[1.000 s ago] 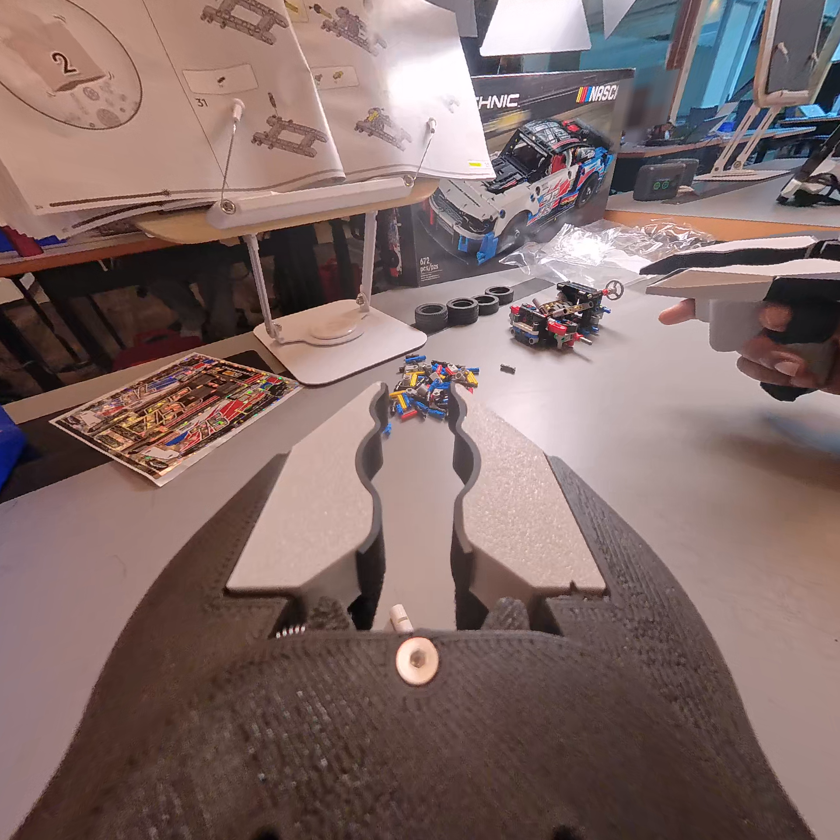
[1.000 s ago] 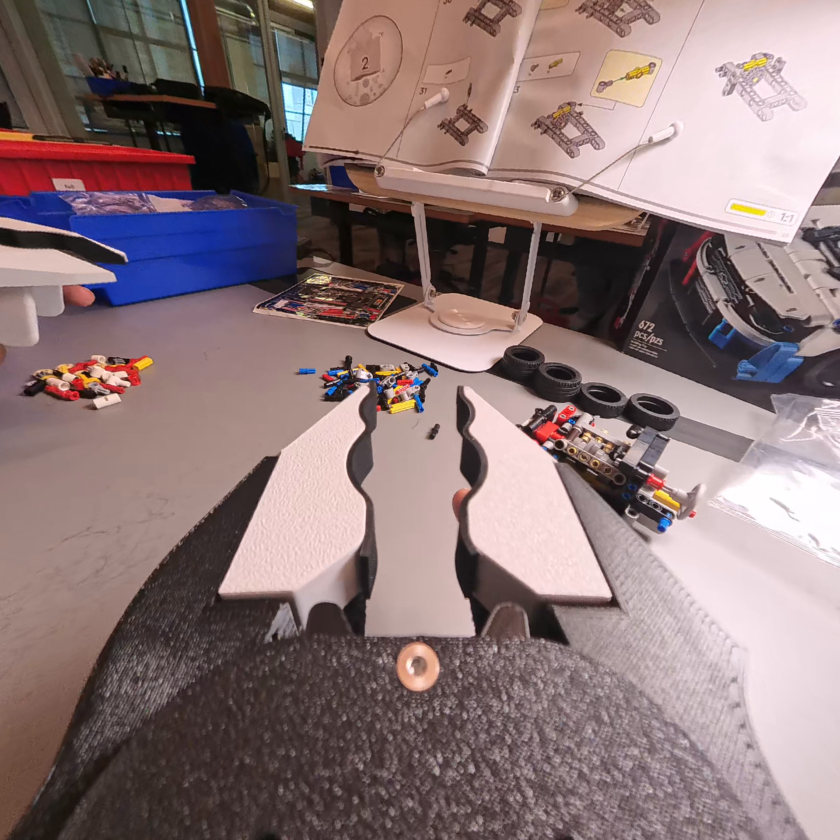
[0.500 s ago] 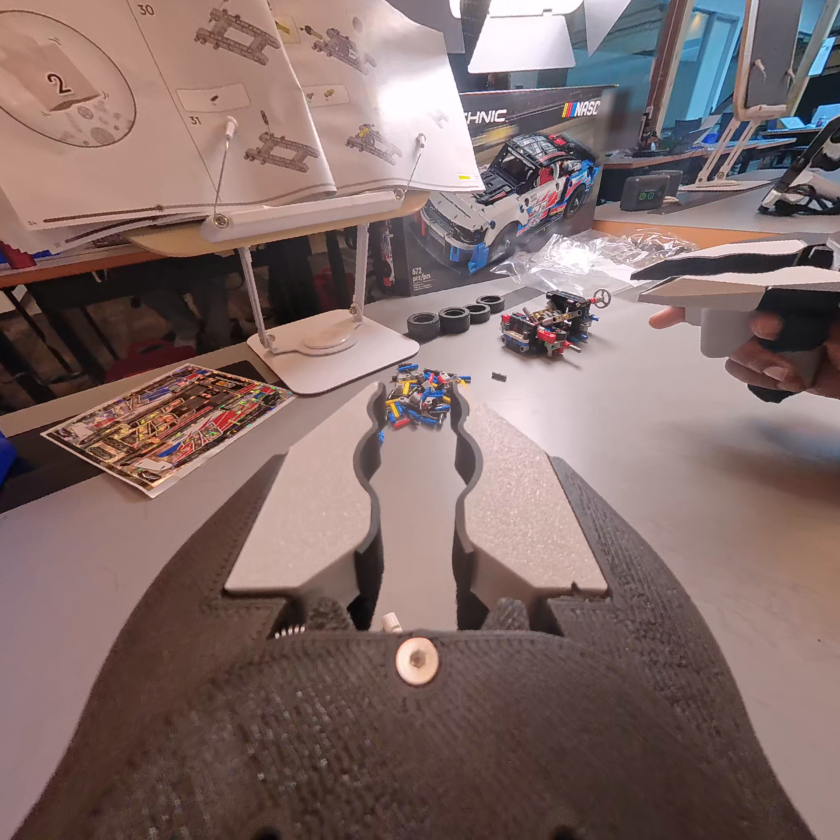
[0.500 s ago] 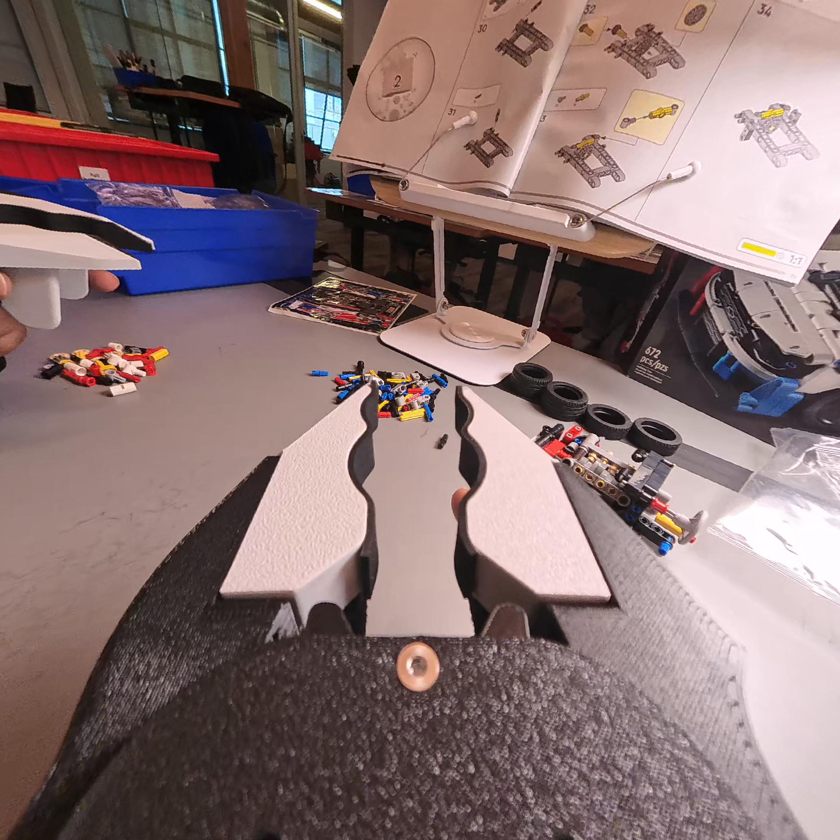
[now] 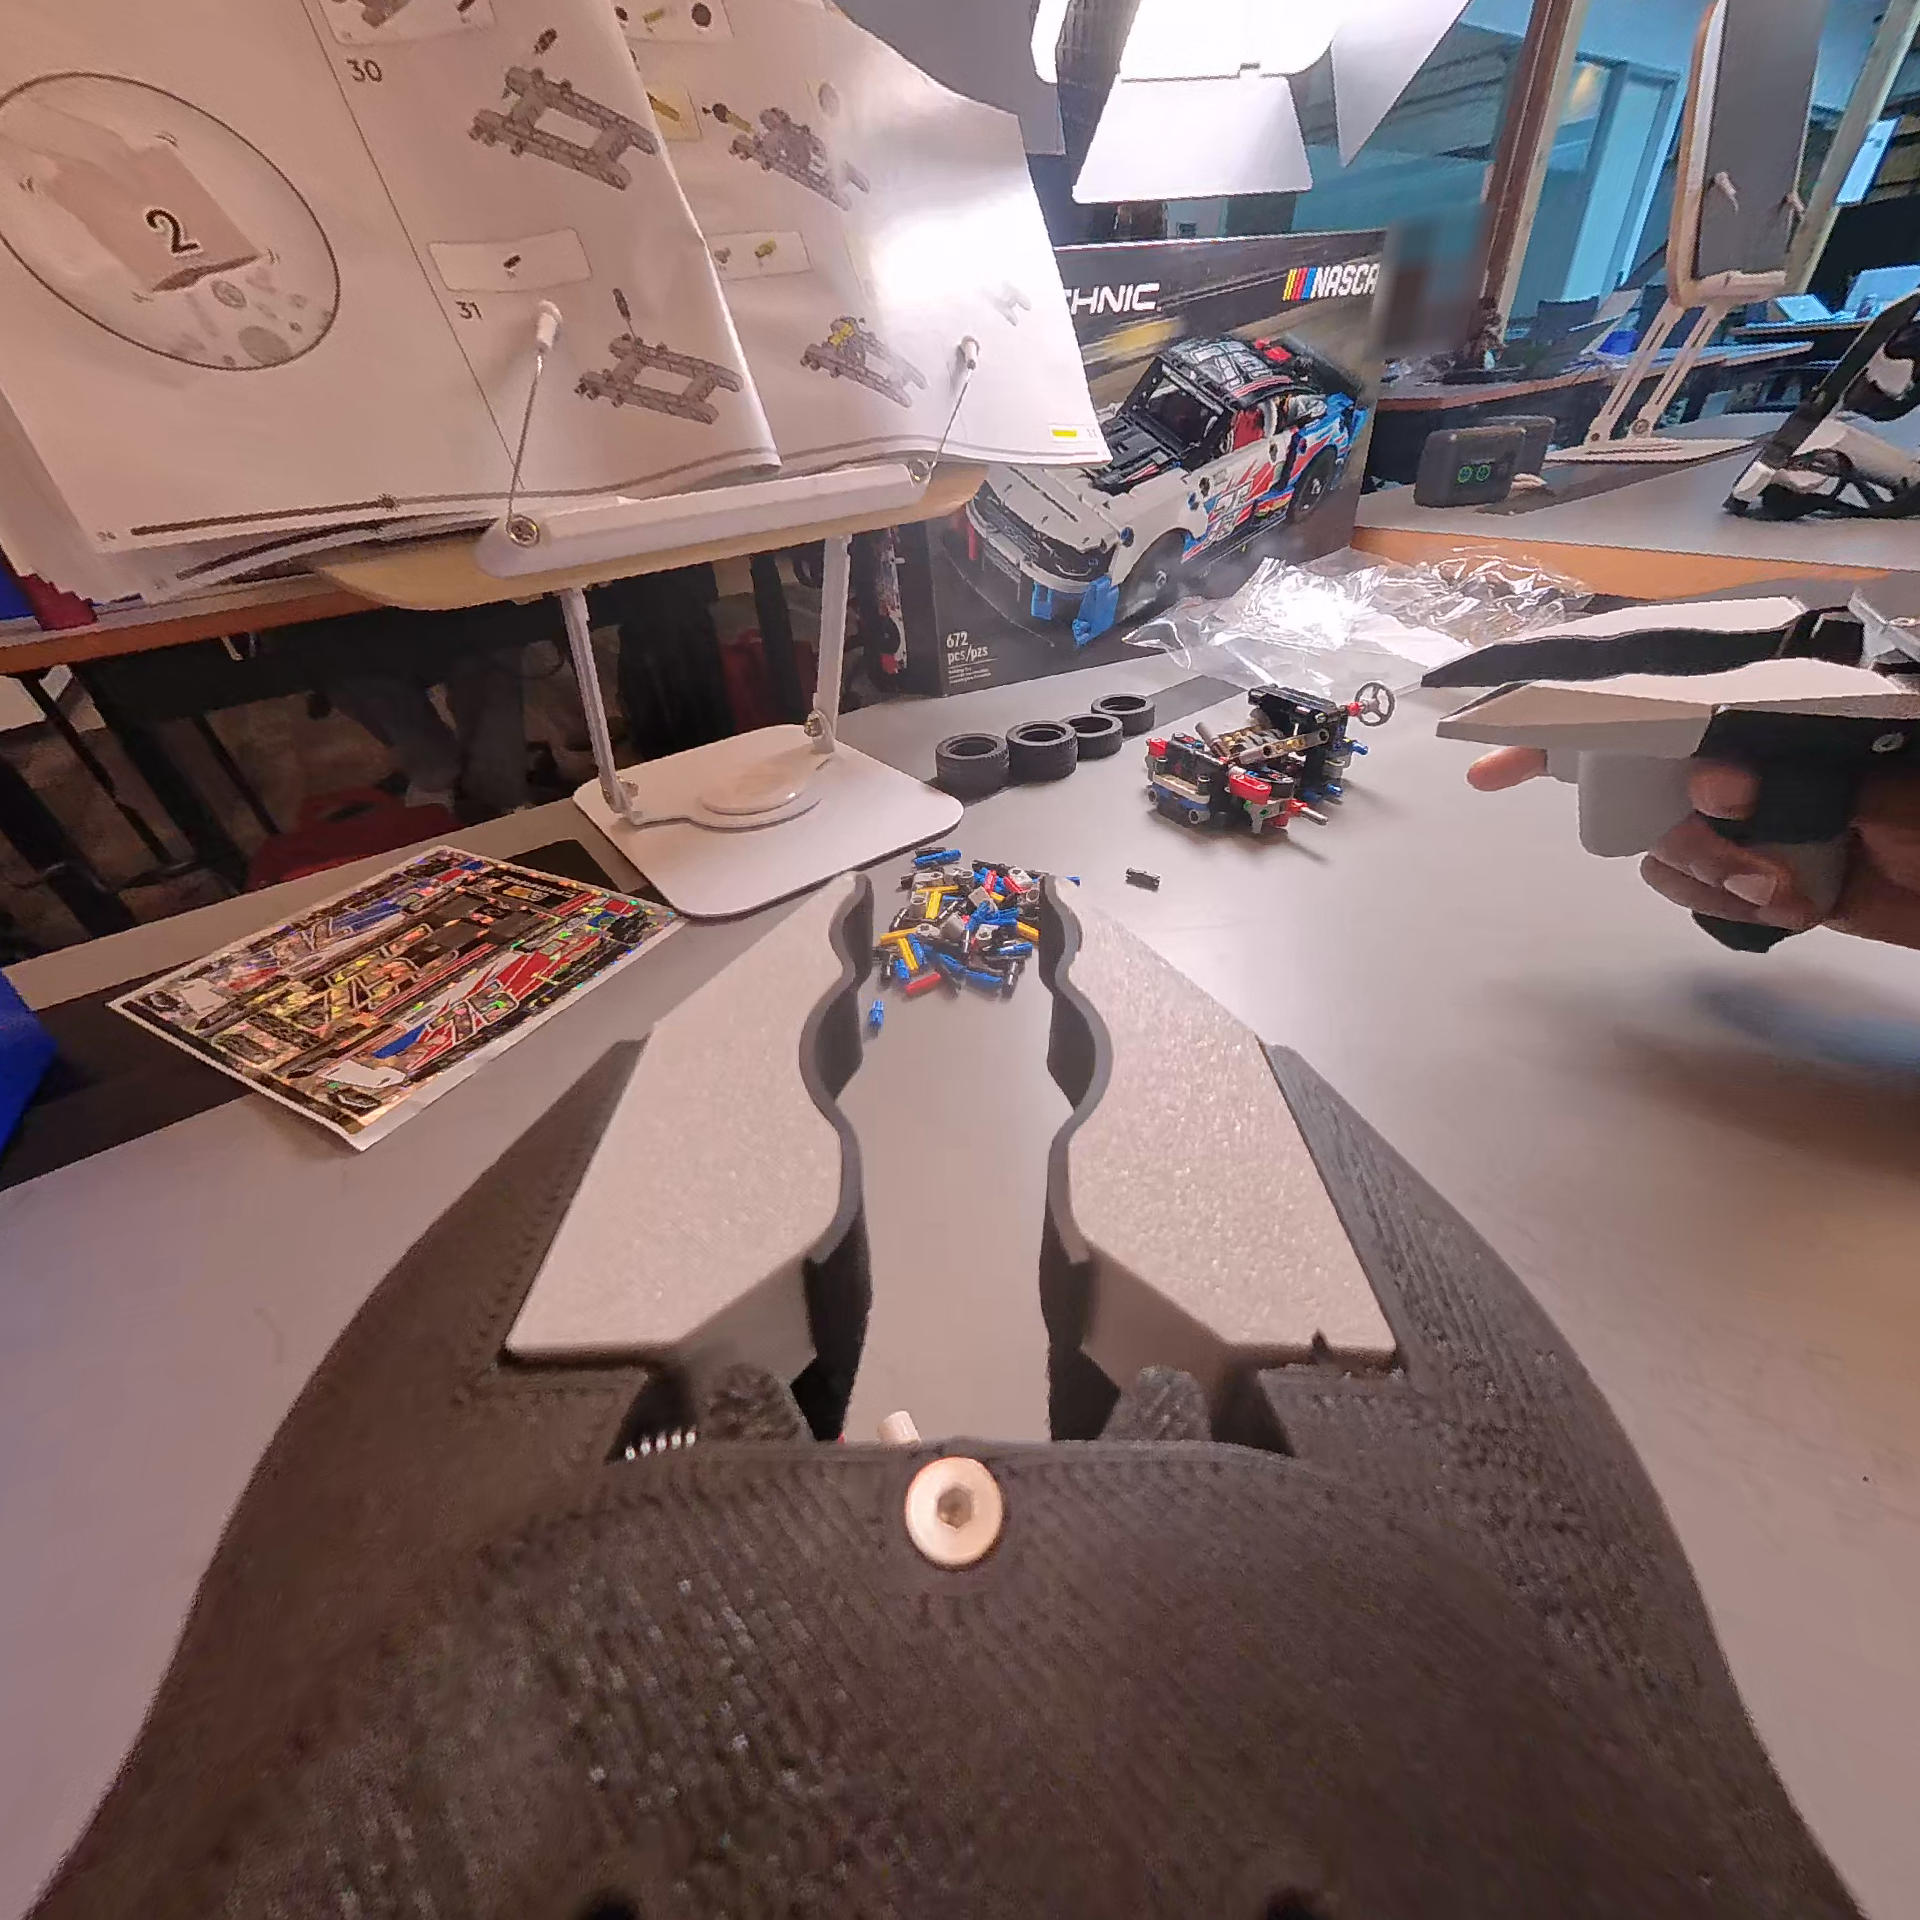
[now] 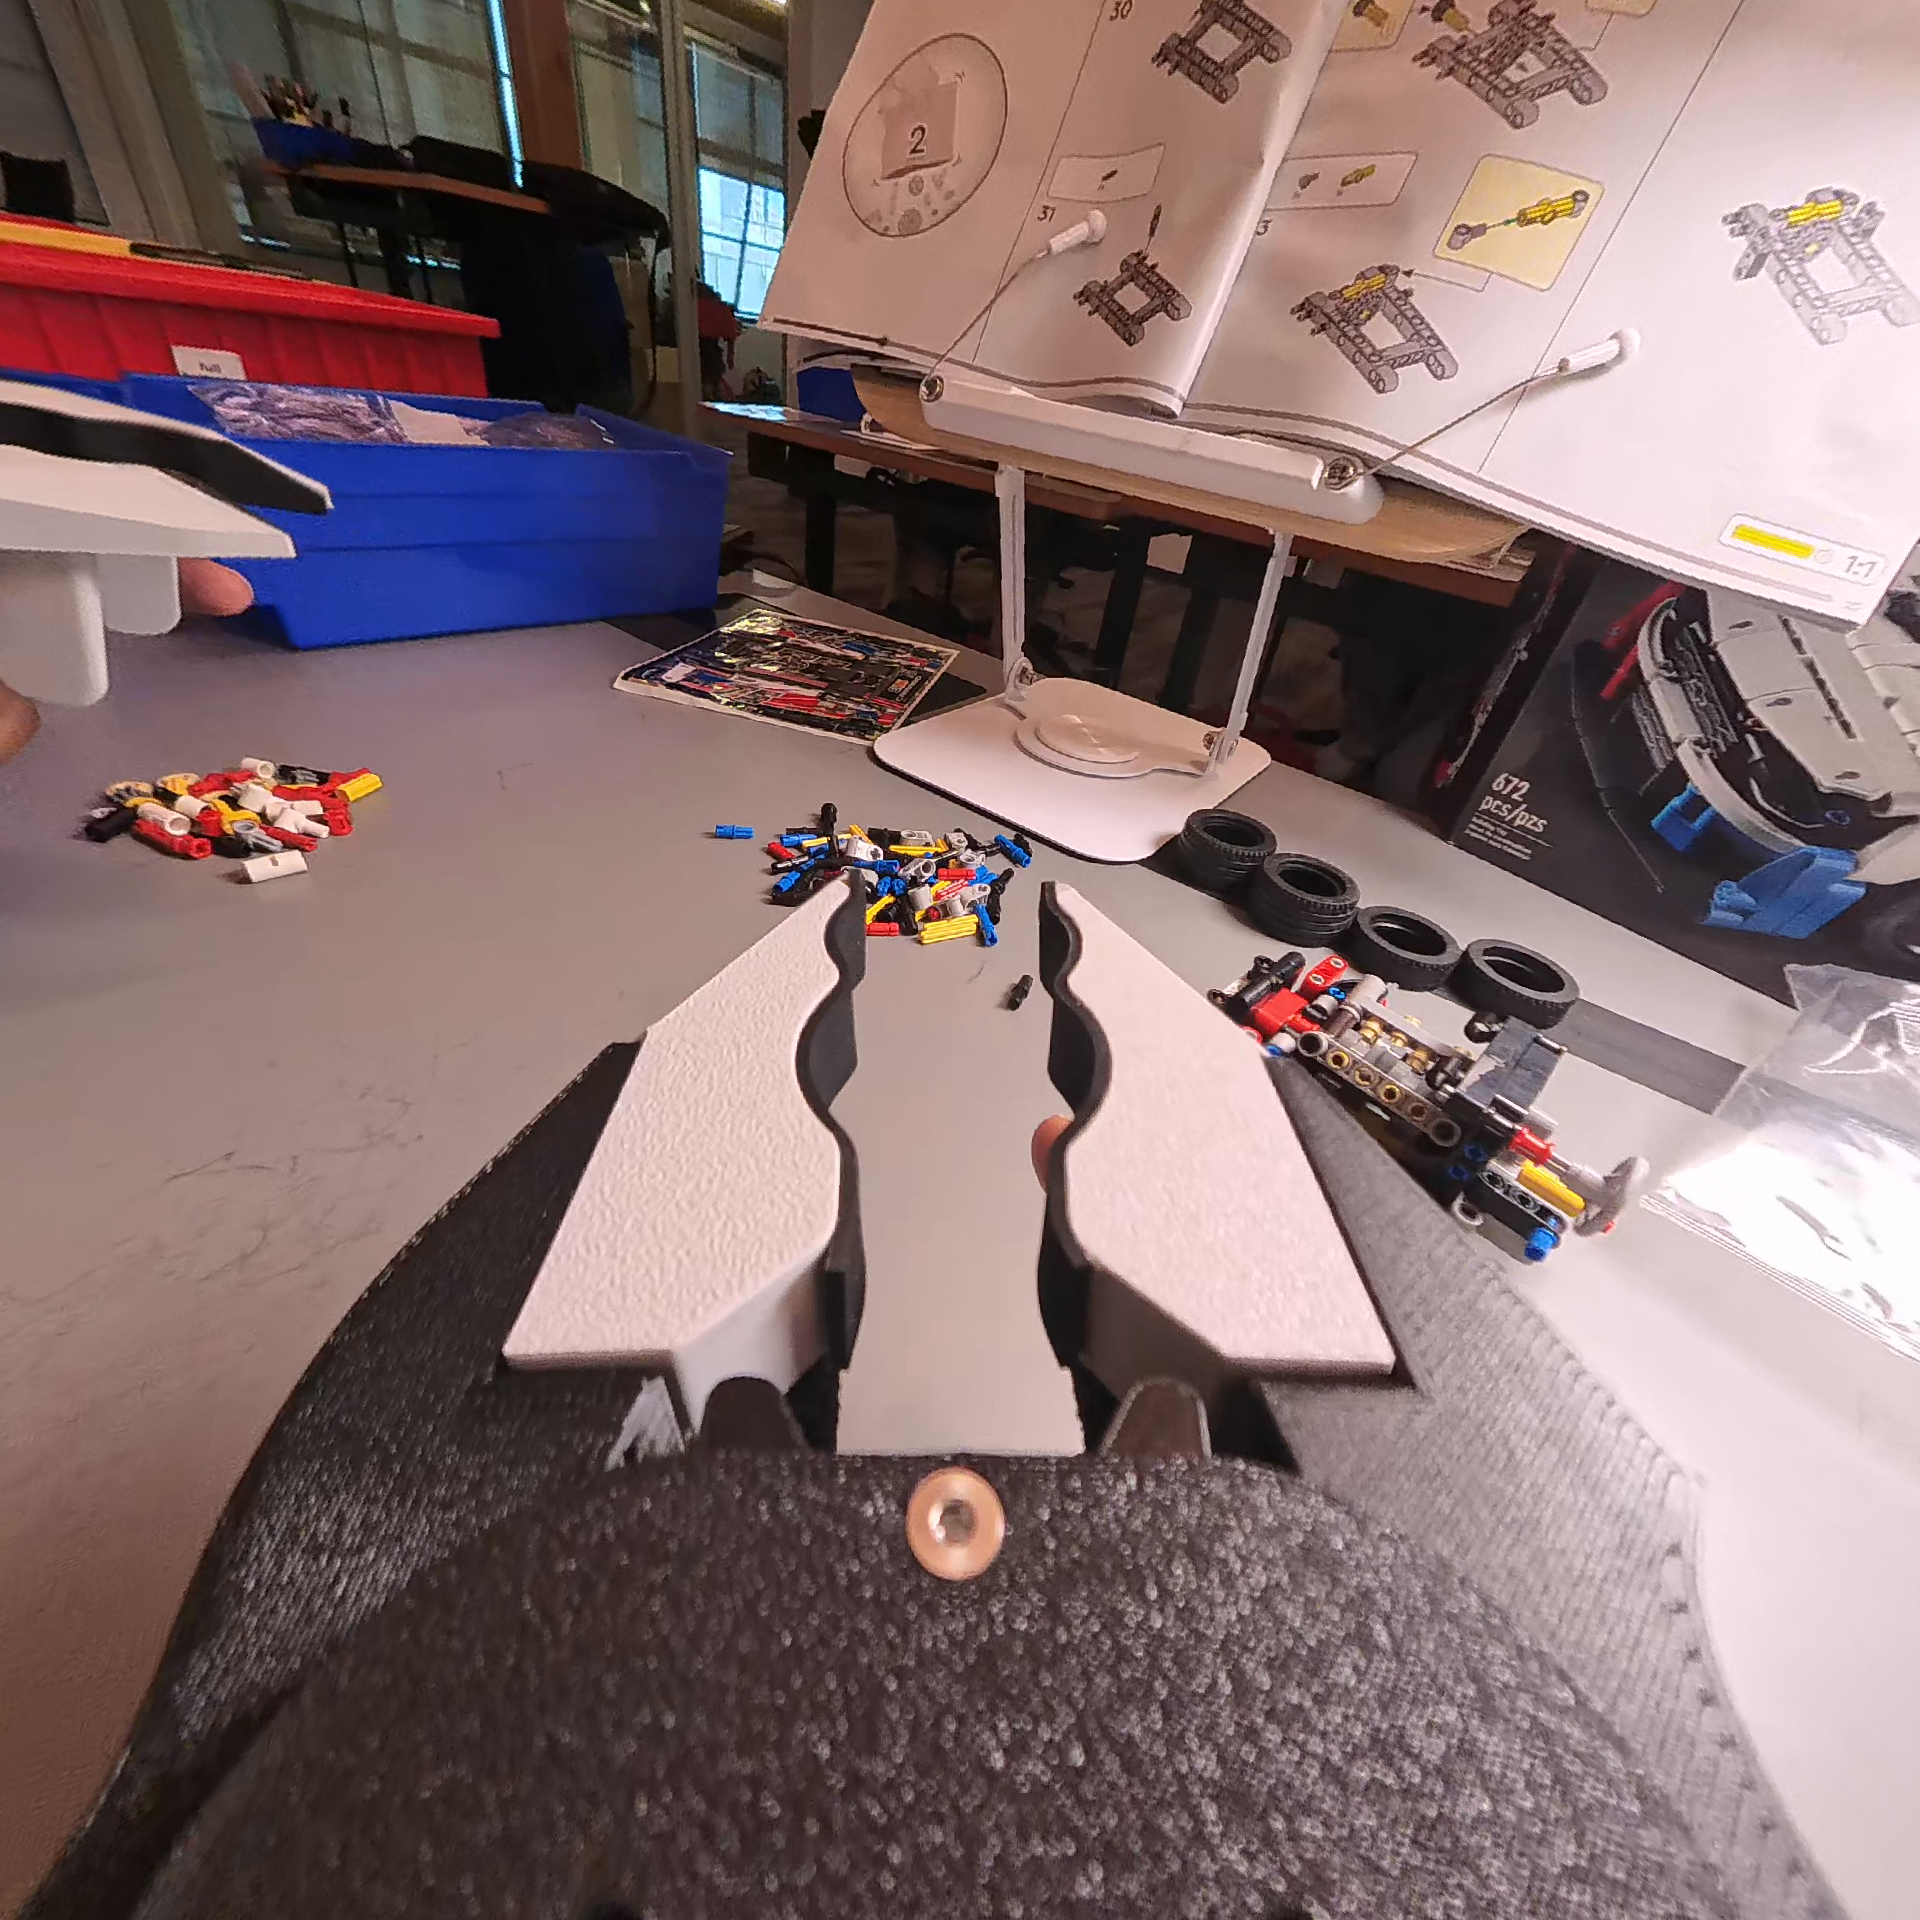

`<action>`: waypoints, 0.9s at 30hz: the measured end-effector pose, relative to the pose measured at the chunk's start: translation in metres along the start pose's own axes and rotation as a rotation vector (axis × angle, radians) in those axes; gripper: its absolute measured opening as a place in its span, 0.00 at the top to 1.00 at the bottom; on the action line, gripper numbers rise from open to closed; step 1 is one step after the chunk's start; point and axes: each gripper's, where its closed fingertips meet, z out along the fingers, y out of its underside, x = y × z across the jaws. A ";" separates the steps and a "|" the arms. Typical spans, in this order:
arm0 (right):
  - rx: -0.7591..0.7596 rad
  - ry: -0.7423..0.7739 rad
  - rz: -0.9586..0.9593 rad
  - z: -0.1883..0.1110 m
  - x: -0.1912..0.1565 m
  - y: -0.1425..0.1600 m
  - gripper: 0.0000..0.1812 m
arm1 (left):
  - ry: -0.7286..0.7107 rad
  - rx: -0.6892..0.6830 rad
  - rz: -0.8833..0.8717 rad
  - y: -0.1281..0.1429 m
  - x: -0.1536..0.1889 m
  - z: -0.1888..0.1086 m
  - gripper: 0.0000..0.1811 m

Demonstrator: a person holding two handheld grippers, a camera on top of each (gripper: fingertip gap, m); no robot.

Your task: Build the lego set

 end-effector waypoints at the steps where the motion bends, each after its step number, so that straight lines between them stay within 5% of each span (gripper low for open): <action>1: -0.001 0.002 0.001 0.002 0.000 0.000 0.82 | -0.002 -0.002 0.002 0.001 0.000 0.001 0.84; 6: 0.067 0.014 -0.015 0.047 0.010 -0.045 0.87 | -0.012 -0.003 0.022 0.001 -0.002 0.002 0.83; 11: 0.192 0.053 -0.098 0.139 0.033 -0.140 0.91 | -0.013 -0.017 0.025 0.007 -0.001 0.002 0.83; 16: 0.181 0.074 -0.087 0.236 0.050 -0.196 1.00 | 0.001 -0.033 0.025 0.013 0.002 0.005 0.84; 22: 0.127 0.165 -0.124 0.312 0.070 -0.219 1.00 | 0.009 -0.025 0.049 0.011 0.005 0.004 0.84; 27: 0.099 0.197 -0.156 0.343 0.070 -0.226 1.00 | 0.006 -0.017 0.051 0.008 0.002 0.003 0.84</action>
